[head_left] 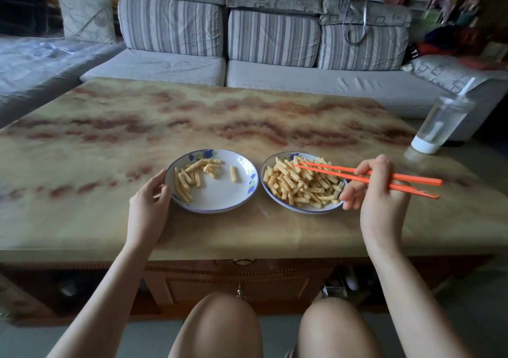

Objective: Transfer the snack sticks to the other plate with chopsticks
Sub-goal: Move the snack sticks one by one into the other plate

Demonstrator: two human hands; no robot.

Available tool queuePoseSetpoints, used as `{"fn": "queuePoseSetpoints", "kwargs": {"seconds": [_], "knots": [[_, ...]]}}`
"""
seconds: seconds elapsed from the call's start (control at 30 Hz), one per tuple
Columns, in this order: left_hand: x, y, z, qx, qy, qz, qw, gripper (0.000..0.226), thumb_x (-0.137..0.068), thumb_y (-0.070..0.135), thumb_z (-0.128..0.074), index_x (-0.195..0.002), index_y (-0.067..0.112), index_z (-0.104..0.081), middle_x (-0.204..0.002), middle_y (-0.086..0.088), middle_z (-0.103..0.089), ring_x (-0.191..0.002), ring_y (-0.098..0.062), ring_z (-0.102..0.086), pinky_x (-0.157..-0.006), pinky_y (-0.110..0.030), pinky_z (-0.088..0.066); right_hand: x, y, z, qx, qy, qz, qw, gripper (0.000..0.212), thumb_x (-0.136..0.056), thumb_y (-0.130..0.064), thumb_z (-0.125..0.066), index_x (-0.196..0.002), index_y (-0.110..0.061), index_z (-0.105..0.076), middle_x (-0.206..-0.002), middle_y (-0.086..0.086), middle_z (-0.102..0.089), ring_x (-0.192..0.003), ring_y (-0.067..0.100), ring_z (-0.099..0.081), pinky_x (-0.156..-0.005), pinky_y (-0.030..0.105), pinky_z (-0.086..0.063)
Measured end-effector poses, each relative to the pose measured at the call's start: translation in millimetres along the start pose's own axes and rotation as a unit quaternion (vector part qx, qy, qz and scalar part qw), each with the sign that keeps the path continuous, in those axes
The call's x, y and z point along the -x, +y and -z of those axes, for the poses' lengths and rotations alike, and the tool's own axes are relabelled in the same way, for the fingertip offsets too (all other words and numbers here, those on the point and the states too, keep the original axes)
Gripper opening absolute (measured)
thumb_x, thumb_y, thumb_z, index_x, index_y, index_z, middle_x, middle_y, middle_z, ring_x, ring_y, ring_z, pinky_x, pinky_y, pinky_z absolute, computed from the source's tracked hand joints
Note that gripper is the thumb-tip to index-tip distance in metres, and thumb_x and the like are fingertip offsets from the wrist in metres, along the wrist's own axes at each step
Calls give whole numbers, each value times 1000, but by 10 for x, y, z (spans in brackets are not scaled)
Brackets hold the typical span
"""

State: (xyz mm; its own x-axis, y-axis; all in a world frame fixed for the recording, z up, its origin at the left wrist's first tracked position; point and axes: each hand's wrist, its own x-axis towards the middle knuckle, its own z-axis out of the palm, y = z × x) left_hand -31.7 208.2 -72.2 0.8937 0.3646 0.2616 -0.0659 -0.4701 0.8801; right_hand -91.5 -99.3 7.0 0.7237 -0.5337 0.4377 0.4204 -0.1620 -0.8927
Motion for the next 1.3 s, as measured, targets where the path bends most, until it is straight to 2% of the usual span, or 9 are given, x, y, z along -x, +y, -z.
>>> {"fn": "queuePoseSetpoints", "kwargs": {"seconds": [0.13,0.23,0.37,0.5,0.8,0.93,1.07,1.17,1.3], "knots": [[4,-1,2,1,-1,-1,1000,38,-94,14,-49,-130,16,-58,-114,6,-63,-99,0,-52,-80,-14,-35,11,-54,-179,-26,-14,14,999,38,-105,-23,-30,-75,-6,-47,-54,34,-47,-33,14,-45,-36,18,-33],[3,-2,5,2,0,2,1000,38,-94,13,-49,-130,17,-58,-106,12,-60,-96,1,-52,-72,-5,-34,69,2,-382,-44,-51,-6,998,38,-105,-24,-30,-78,-4,-47,-56,32,-48,-33,12,-45,-36,18,-34],[-2,-1,4,2,0,-1,1000,38,-93,13,-49,-130,17,-58,-102,12,-59,-94,0,-53,-67,0,-34,195,119,-644,-35,-109,-30,993,41,-104,-29,-36,-69,-14,-51,-46,17,-51,-33,18,-45,-36,20,-35],[5,6,9,4,0,-4,1000,38,-94,16,-49,-131,17,-57,-102,12,-58,-94,1,-52,-67,1,-33,271,152,-809,-14,-148,-44,988,42,-103,-25,-38,-68,-9,-53,-49,24,-54,-33,21,-47,-36,20,-34],[-8,4,5,1,4,-3,1000,38,-93,11,-48,-129,16,-59,-101,12,-58,-92,0,-52,-65,6,-31,287,221,-806,-5,-102,-80,992,45,-104,-29,-34,-68,-8,-50,-50,26,-55,-33,24,-46,-35,19,-34],[-16,-9,0,-3,4,-3,1000,39,-93,12,-48,-130,16,-58,-103,10,-60,-94,0,-52,-65,6,-32,224,179,-626,-34,-79,-83,993,45,-104,-30,-33,-68,-8,-49,-45,18,-53,-34,22,-47,-37,20,-38],[-6,-2,3,-2,2,-1,1000,39,-94,13,-48,-131,17,-57,-108,9,-61,-94,1,-51,-68,-1,-32,90,63,-390,-43,-34,-47,997,42,-105,-28,-30,-71,-11,-46,-40,9,-51,-33,16,-47,-36,20,-37],[3,9,3,-2,3,-3,1000,39,-93,12,-48,-131,17,-57,-102,12,-57,-94,0,-51,-65,4,-31,-35,20,-196,-34,8,-17,999,41,-105,-26,-29,-71,-11,-46,-41,10,-51,-32,17,-47,-36,17,-34],[4,13,1,-3,3,-4,1000,39,-94,11,-48,-131,15,-57,-112,6,-61,-97,1,-49,-65,8,-29,-95,67,-32,-14,34,-18,999,42,-105,-28,-30,-70,-11,-46,-41,10,-53,-33,19,-47,-36,16,-32]]}}
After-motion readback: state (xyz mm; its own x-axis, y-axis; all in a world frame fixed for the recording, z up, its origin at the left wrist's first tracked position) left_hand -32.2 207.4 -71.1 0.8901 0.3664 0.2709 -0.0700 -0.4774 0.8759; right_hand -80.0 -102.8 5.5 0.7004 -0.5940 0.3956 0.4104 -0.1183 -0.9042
